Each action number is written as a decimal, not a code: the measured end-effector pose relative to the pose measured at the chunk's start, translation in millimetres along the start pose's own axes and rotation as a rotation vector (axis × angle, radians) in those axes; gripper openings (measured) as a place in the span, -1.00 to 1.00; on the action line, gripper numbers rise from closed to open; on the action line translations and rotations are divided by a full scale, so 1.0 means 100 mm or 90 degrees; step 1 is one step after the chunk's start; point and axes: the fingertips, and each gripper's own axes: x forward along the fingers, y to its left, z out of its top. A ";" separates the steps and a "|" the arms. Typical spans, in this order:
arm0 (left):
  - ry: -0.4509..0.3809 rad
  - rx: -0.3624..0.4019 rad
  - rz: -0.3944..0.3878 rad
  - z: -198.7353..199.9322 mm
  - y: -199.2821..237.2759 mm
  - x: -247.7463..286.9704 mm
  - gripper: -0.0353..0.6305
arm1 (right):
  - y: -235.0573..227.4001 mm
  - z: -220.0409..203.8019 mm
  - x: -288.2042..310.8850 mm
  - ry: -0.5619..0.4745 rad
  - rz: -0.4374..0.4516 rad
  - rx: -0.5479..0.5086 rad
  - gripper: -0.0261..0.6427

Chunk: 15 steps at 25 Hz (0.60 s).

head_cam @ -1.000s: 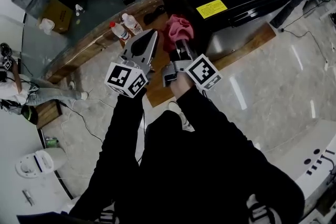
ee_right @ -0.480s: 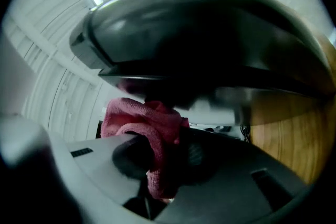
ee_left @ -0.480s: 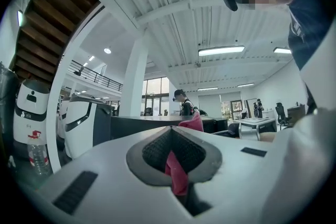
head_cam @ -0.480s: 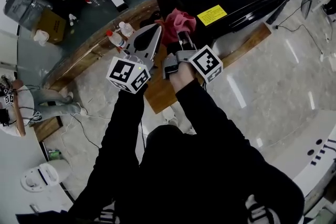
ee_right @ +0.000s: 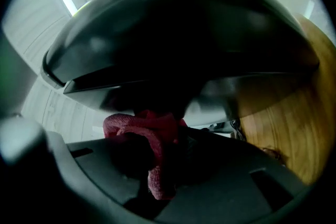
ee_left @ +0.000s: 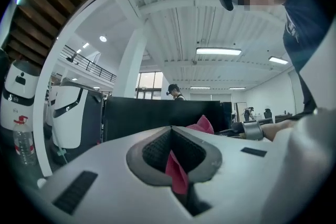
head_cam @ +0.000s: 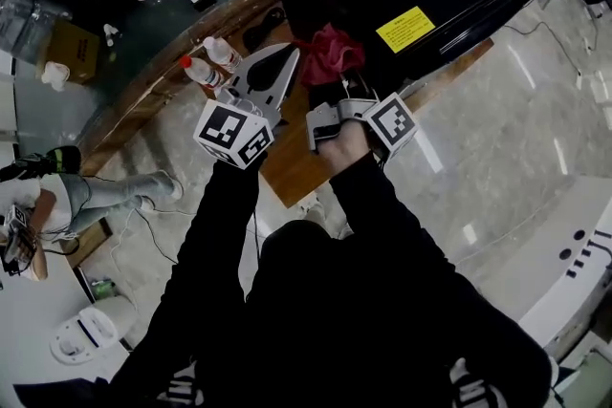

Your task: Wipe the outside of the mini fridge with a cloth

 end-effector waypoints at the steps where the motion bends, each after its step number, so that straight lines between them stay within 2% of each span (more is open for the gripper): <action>1: 0.007 -0.008 -0.004 -0.10 0.02 0.02 -0.88 | -0.12 0.00 0.00 -0.002 -0.015 0.003 -0.66; 4: 0.030 -0.026 -0.021 -0.44 0.04 0.11 -0.88 | -0.50 0.03 -0.03 -0.012 -0.051 0.007 -0.66; 7: 0.056 -0.050 -0.036 -0.85 0.05 0.18 -0.88 | -0.87 0.07 -0.01 -0.022 -0.064 0.017 -0.66; 13: 0.139 -0.080 -0.072 -1.72 -0.02 0.24 -0.88 | -1.68 0.08 -0.10 -0.034 -0.154 0.006 -0.66; 15: 0.165 -0.077 -0.074 -1.99 -0.01 0.26 -0.88 | -1.94 0.10 -0.09 -0.038 -0.180 0.005 -0.66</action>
